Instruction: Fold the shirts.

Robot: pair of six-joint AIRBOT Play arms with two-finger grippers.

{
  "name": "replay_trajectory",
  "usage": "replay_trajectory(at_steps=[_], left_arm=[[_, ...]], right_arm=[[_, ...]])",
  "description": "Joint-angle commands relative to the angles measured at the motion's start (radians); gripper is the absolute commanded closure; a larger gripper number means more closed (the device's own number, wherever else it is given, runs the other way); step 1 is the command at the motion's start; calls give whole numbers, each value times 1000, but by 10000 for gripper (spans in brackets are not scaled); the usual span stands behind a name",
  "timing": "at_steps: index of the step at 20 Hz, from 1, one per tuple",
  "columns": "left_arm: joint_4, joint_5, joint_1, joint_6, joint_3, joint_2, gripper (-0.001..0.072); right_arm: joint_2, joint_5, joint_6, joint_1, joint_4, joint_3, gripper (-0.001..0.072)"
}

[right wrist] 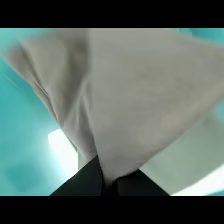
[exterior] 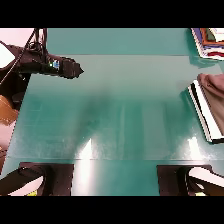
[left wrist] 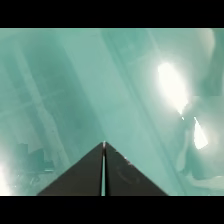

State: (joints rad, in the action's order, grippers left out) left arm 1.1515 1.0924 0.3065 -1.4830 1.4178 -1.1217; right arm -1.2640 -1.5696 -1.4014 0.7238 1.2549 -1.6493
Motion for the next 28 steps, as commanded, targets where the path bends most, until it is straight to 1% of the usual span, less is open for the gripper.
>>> replay_trajectory(at_steps=[1,3,4,6,8,10,12,14,17,18,19,21,22,25,28], left_arm=[[1,0,0,20,0,1,684],[1,0,0,25,0,1,684],[1,0,0,25,0,1,684],[0,0,0,26,0,1,684],[0,0,0,25,0,1,683],[0,0,0,25,0,1,683],[4,1,0,25,0,1,683],[3,25,0,24,0,1,683],[-1,3,0,24,0,1,683],[-1,-5,0,24,0,1,683],[-1,-12,0,24,0,1,683],[-1,-16,0,24,0,1,683],[-1,-16,0,24,0,1,683],[-2,-20,0,24,0,1,683],[-3,-40,0,24,0,1,683]], right_arm=[[97,-18,-1,64,109,266,594],[137,-6,-1,114,108,366,193],[153,-2,-9,138,106,395,105],[174,14,-34,167,63,392,107],[198,67,-33,157,-98,333,109],[222,129,-33,90,-247,269,109],[243,169,-34,-24,-336,216,109],[254,199,-33,-177,-344,178,114],[254,263,-32,-422,-343,161,118],[253,288,-31,-496,-338,161,177],[249,312,-30,-570,-338,161,298],[242,343,-30,-687,-338,161,586],[237,354,-29,-735,-337,161,697],[220,365,-29,-826,-337,161,698],[192,332,-29,-872,-338,161,697]])
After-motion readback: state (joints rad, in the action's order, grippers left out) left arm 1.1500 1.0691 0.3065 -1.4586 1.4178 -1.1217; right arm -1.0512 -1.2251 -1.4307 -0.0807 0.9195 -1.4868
